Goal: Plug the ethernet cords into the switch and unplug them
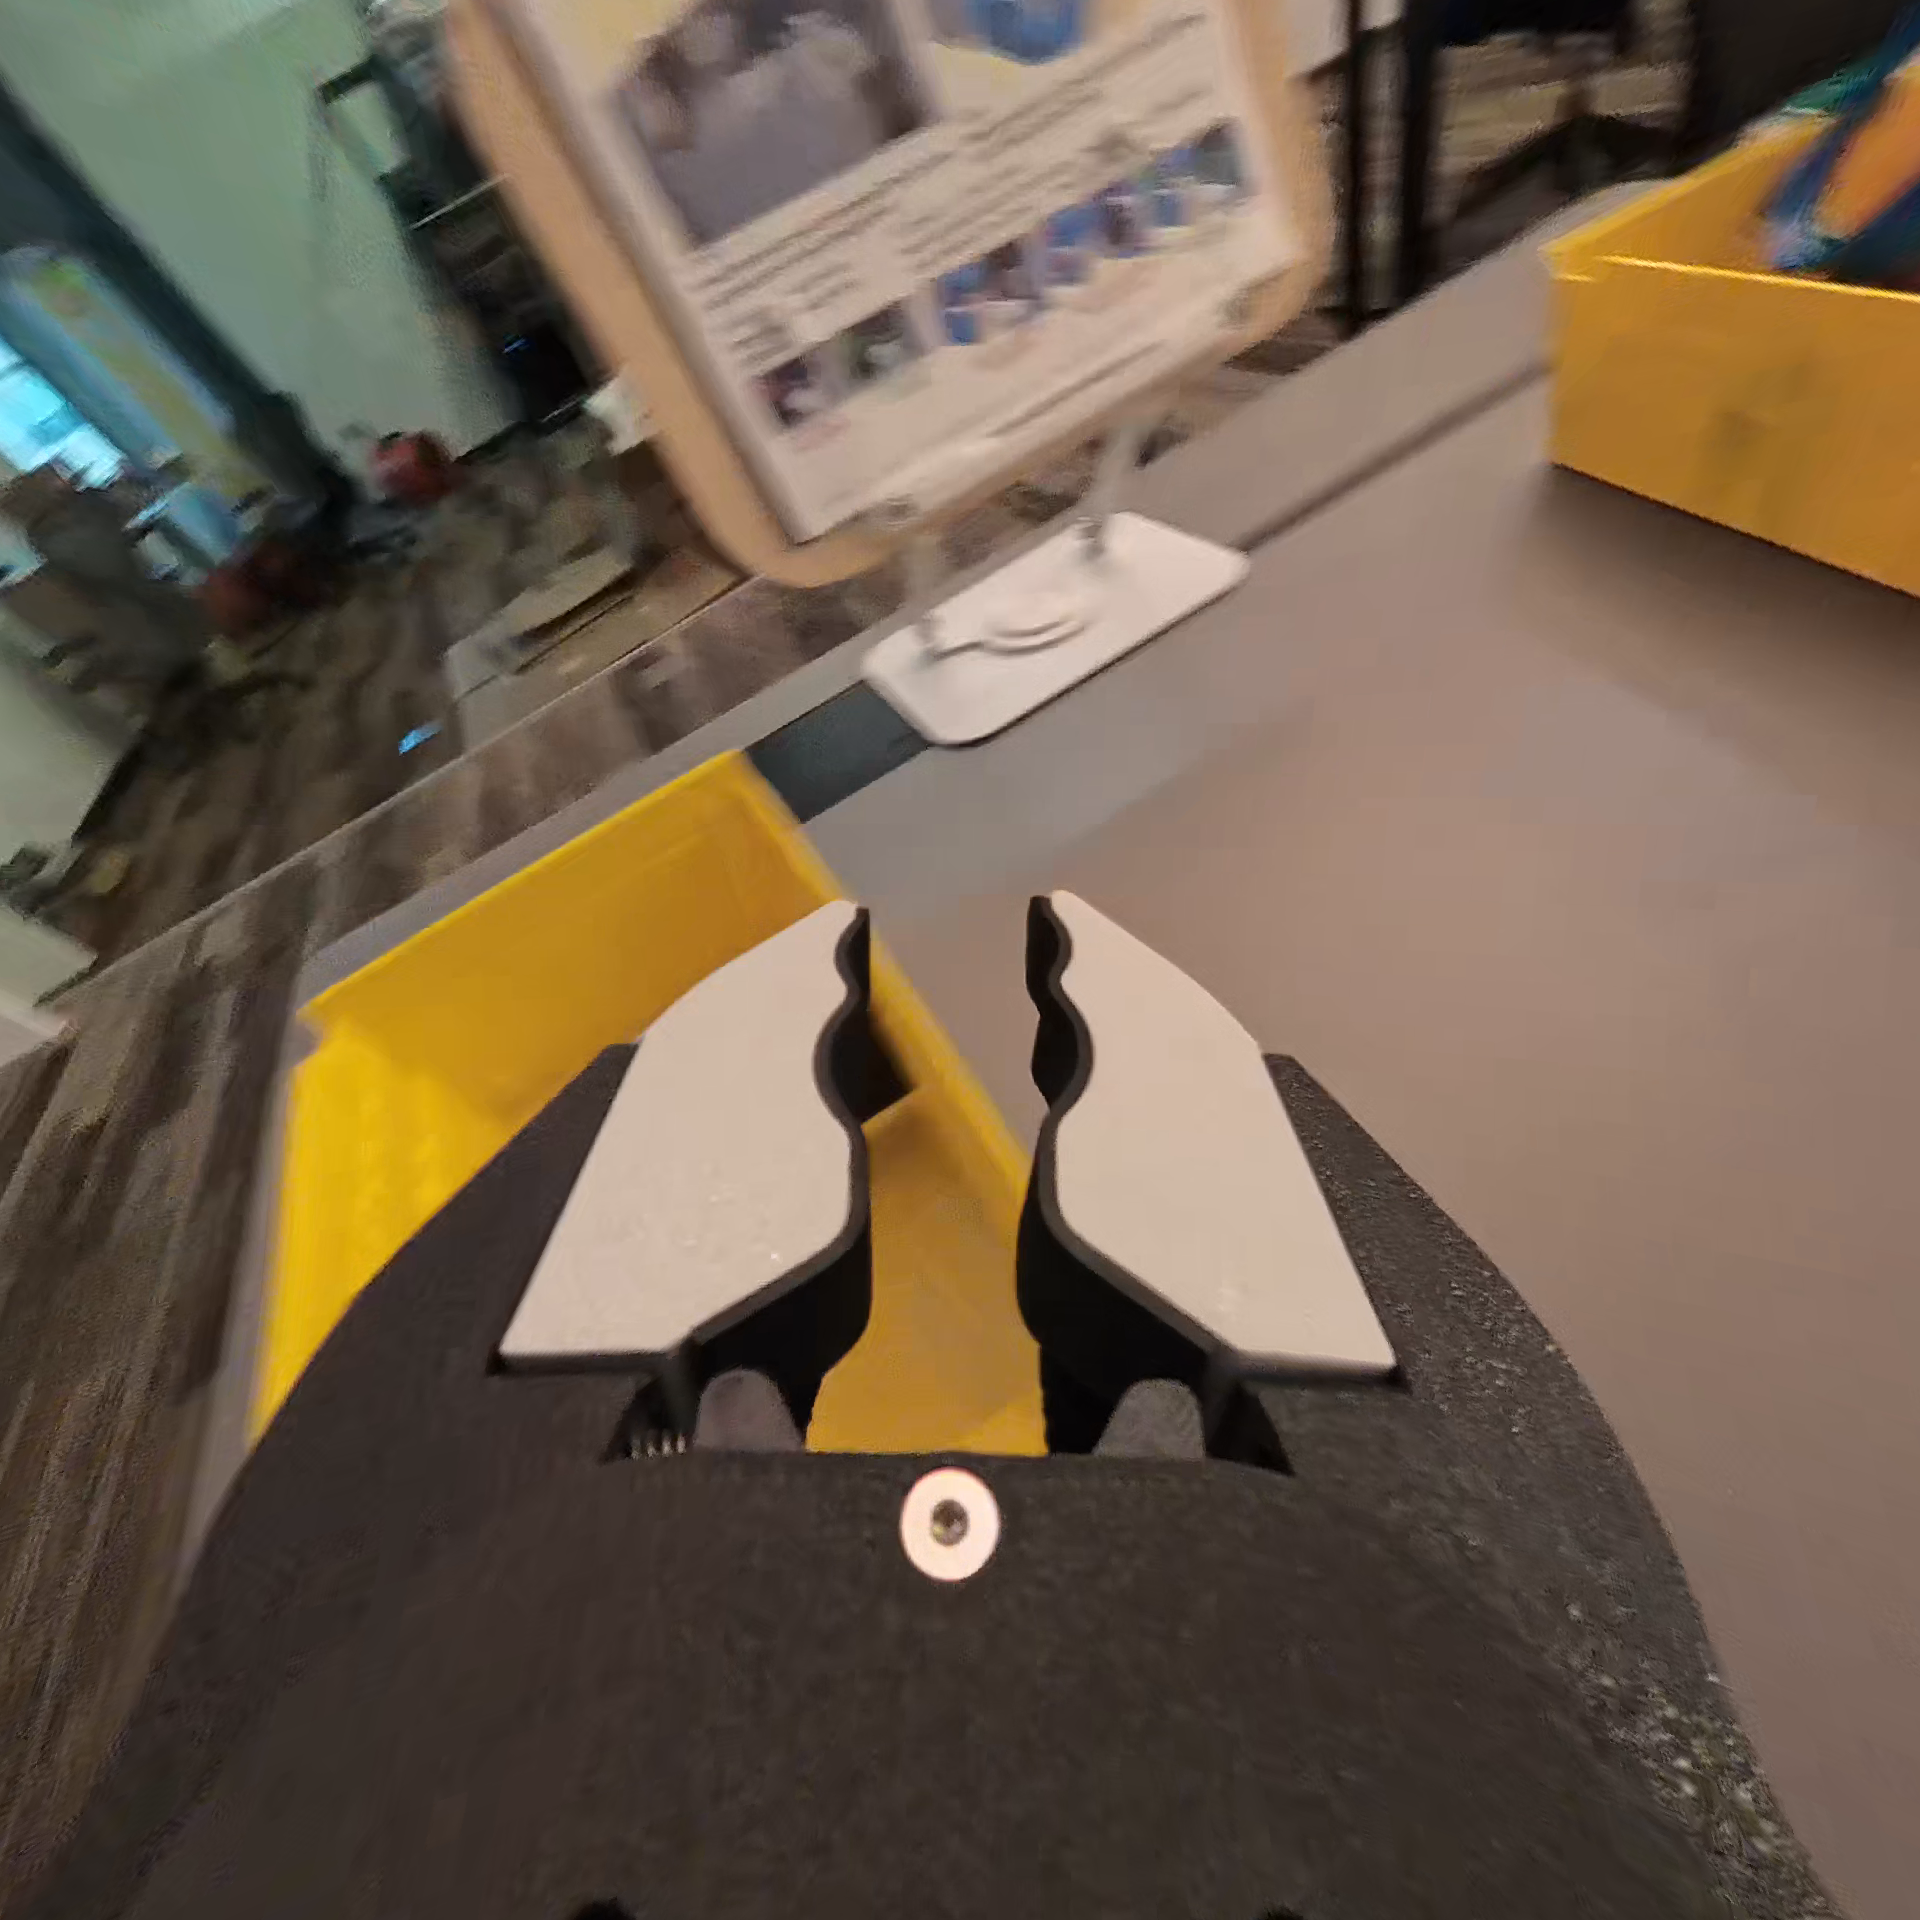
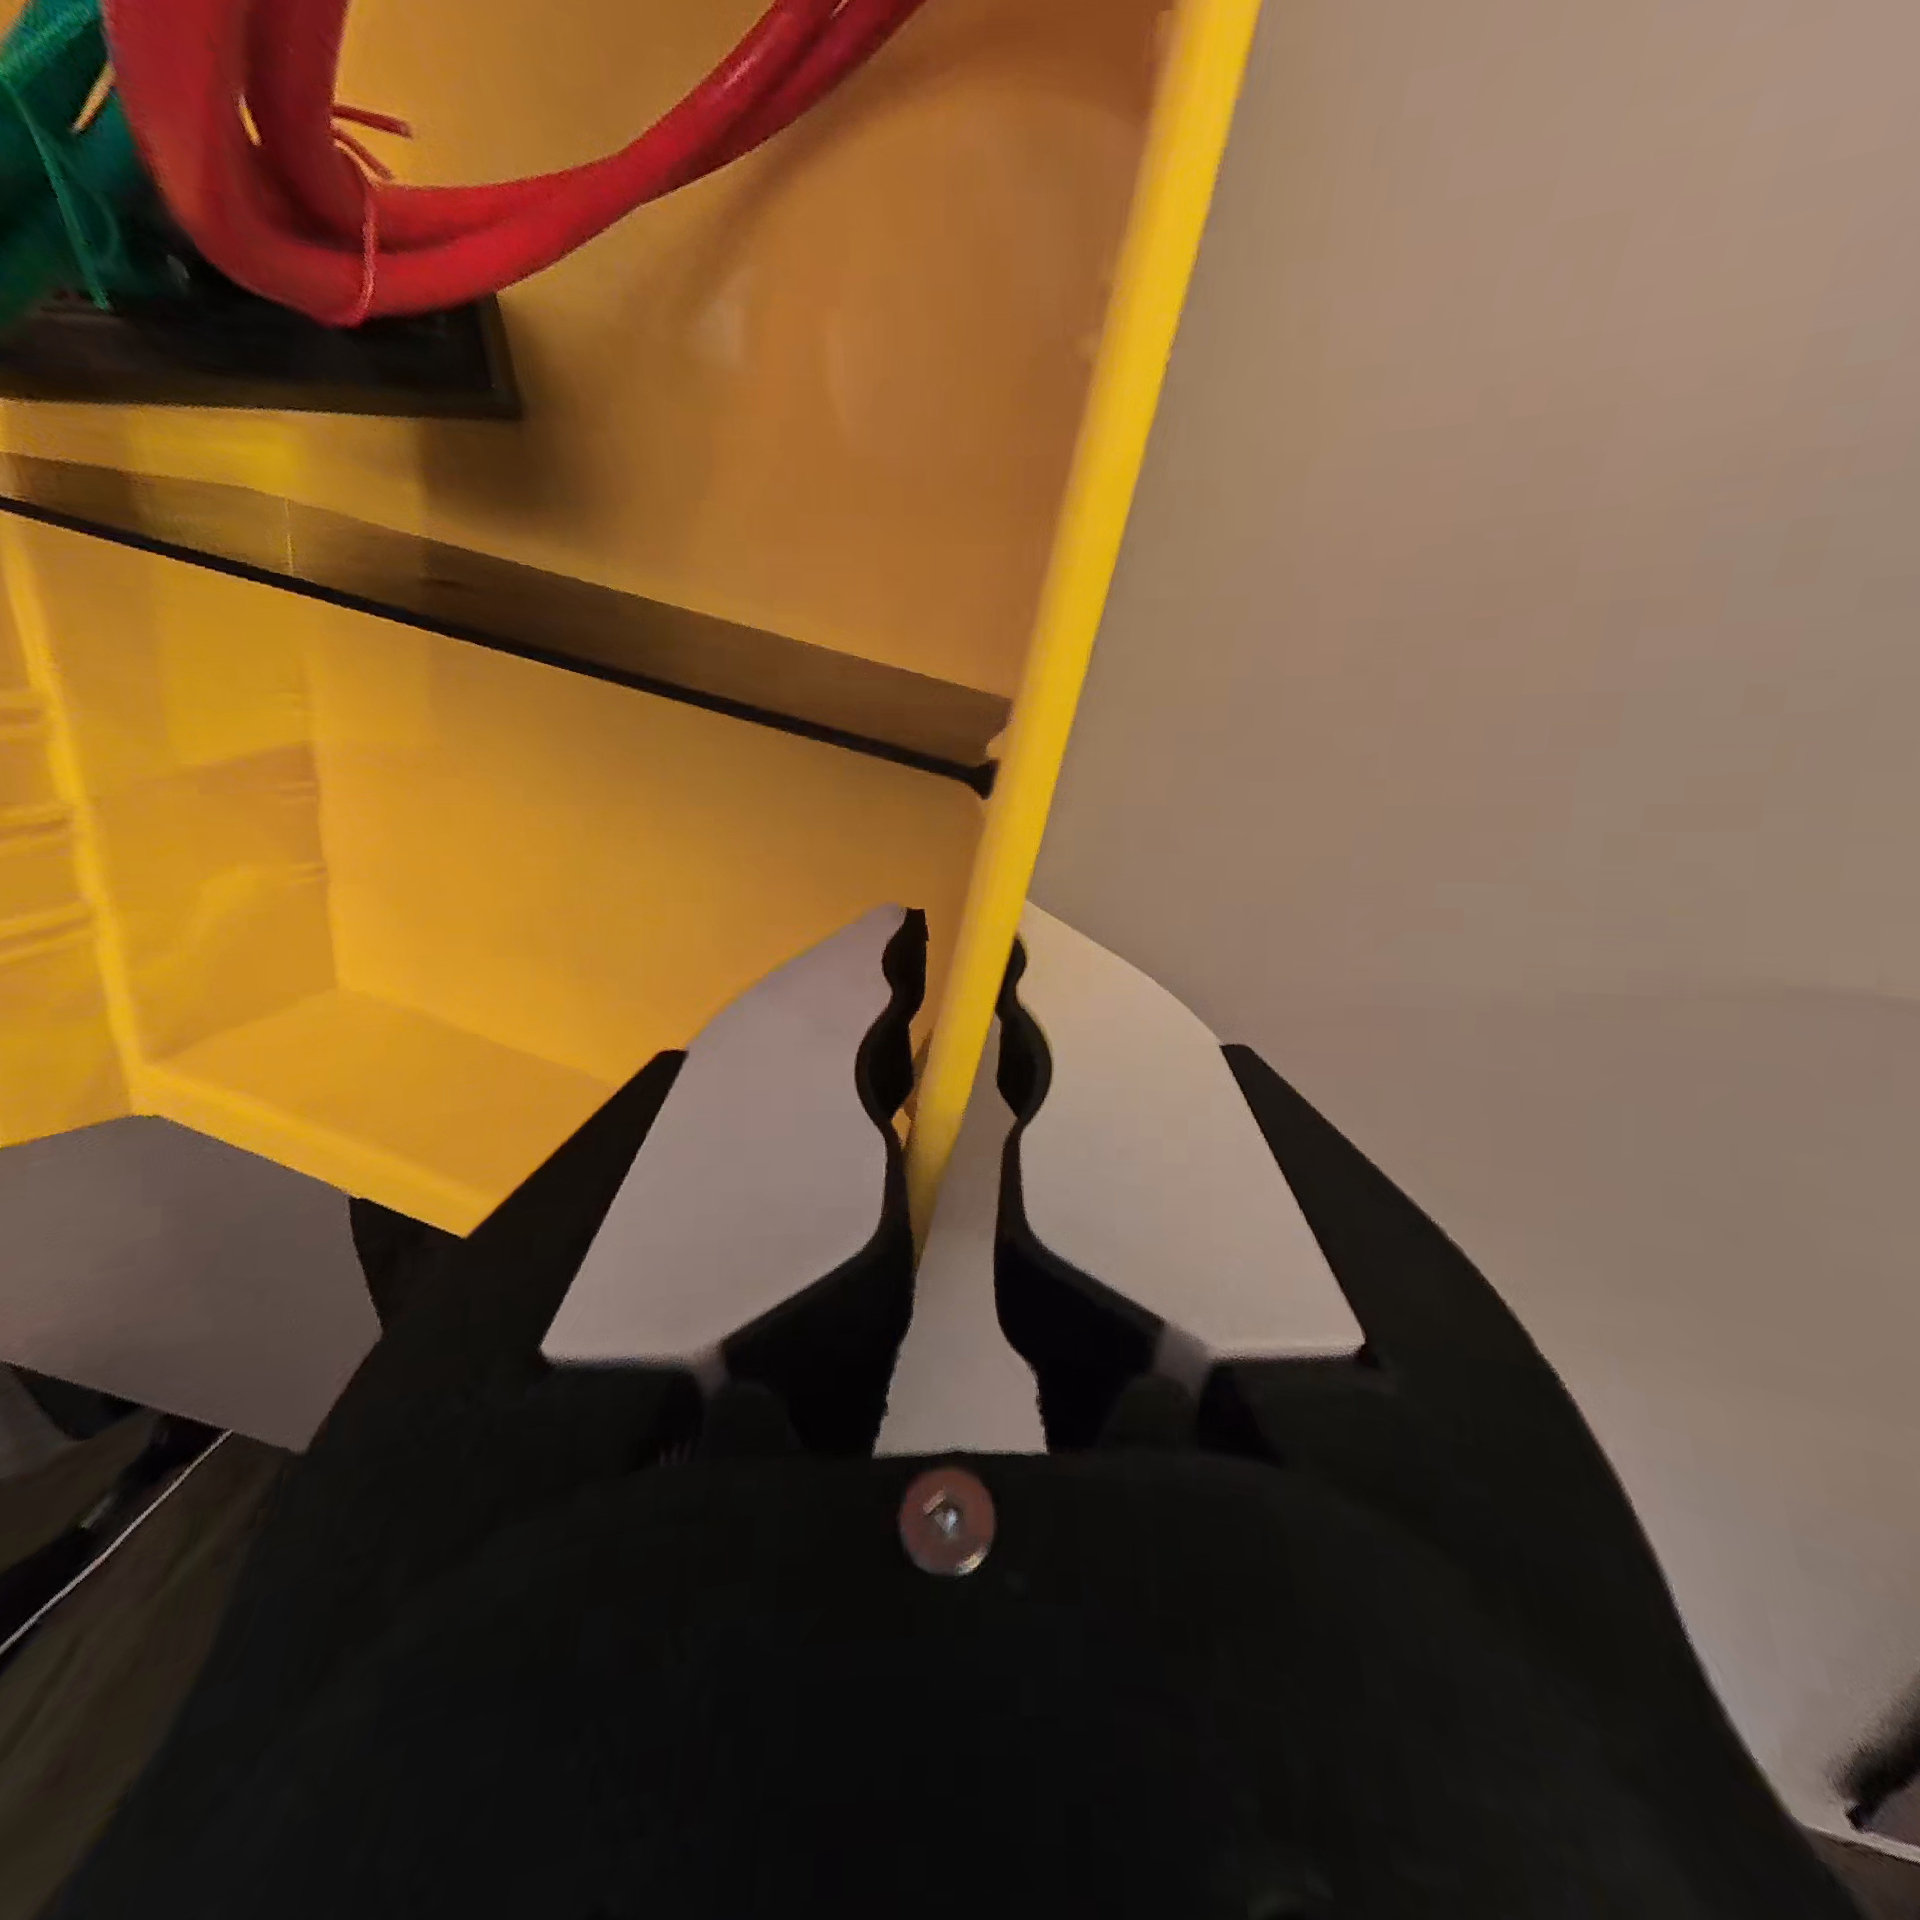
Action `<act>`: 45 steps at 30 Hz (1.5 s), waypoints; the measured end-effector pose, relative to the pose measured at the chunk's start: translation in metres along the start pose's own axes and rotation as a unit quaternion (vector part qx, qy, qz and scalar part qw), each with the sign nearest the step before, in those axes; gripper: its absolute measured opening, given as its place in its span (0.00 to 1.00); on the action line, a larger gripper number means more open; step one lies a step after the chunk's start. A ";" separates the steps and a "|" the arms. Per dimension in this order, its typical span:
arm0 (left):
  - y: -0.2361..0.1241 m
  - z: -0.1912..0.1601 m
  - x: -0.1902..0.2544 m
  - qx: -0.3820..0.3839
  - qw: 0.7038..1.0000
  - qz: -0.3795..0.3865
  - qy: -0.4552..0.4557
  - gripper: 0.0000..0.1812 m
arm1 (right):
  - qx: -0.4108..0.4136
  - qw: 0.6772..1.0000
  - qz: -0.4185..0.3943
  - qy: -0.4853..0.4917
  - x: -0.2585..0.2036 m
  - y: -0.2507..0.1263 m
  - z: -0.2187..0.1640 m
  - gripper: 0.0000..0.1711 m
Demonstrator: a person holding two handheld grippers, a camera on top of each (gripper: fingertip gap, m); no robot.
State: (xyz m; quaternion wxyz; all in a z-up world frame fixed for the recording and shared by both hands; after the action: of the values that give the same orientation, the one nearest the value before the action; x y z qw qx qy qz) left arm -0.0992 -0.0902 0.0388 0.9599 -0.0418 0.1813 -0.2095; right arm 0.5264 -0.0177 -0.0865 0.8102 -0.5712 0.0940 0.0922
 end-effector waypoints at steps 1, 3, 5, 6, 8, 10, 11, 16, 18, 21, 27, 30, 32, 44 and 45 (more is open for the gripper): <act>-0.013 -0.003 -0.026 -0.015 0.999 0.030 -0.018 0.17 | -0.004 1.000 -0.006 -0.007 0.000 0.000 0.000 0.07; -0.038 -0.019 -0.079 -0.060 0.992 0.094 -0.058 0.26 | -0.009 1.000 -0.016 -0.018 -0.001 0.001 0.000 0.06; -0.058 -0.040 -0.126 -0.099 0.981 0.136 -0.095 0.34 | -0.011 1.000 -0.018 -0.020 -0.004 0.002 0.002 0.06; -0.064 -0.049 -0.143 -0.111 0.978 0.138 -0.115 0.32 | -0.012 0.999 -0.017 -0.025 -0.005 0.003 0.003 0.06; -0.068 -0.065 -0.166 -0.122 0.975 0.114 -0.147 0.31 | -0.013 0.999 -0.015 -0.032 -0.009 0.004 0.005 0.06; -0.068 -0.087 -0.181 -0.165 0.966 0.090 -0.177 0.34 | -0.015 0.999 -0.014 -0.040 -0.014 0.006 0.006 0.06; -0.067 -0.098 -0.188 -0.189 0.960 0.083 -0.191 0.35 | -0.016 0.999 -0.013 -0.043 -0.016 0.007 0.007 0.06; -0.057 -0.133 -0.194 -0.238 0.931 0.016 -0.276 0.34 | -0.032 0.997 -0.021 -0.062 -0.034 0.013 0.008 0.05; -0.056 -0.146 -0.194 -0.275 0.921 0.008 -0.276 0.36 | -0.041 0.996 -0.023 -0.072 -0.045 0.016 0.009 0.05; -0.050 -0.159 -0.186 -0.305 0.907 -0.022 -0.289 0.34 | -0.048 0.995 -0.015 -0.090 -0.063 0.022 0.011 0.05; -0.036 -0.179 -0.158 -0.377 0.887 -0.071 -0.258 0.11 | -0.068 0.993 0.018 -0.098 -0.097 0.029 0.007 0.05; -0.033 -0.174 -0.154 -0.392 0.895 -0.056 -0.204 0.09 | -0.081 0.993 0.023 -0.085 -0.120 0.034 0.004 0.06; -0.030 -0.171 -0.144 -0.402 0.896 -0.059 -0.178 0.10 | -0.079 0.994 0.027 -0.077 -0.140 0.039 0.003 0.06; -0.006 -0.141 -0.065 -0.386 0.903 -0.080 -0.174 0.05 | -0.073 0.995 0.050 -0.039 -0.234 0.073 0.026 0.07; -0.005 -0.139 -0.060 -0.384 0.903 -0.078 -0.176 0.05 | -0.073 0.996 0.047 -0.035 -0.237 0.074 0.027 0.07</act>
State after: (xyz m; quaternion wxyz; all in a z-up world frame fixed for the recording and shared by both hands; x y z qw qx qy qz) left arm -0.2031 -0.0704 -0.0699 0.8665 -0.4569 0.0724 -0.1874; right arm 0.2802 0.0225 -0.0841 0.7637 -0.6203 0.0856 0.1571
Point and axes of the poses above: each gripper's, where its closed fingertips meet, y out along the fingers, z out of its top, x = y × z across the jaws, the point moved 4 cm from there along -y, back along the fingers, and after that the axes turned 8 degrees about x, right-handed, at the moved point
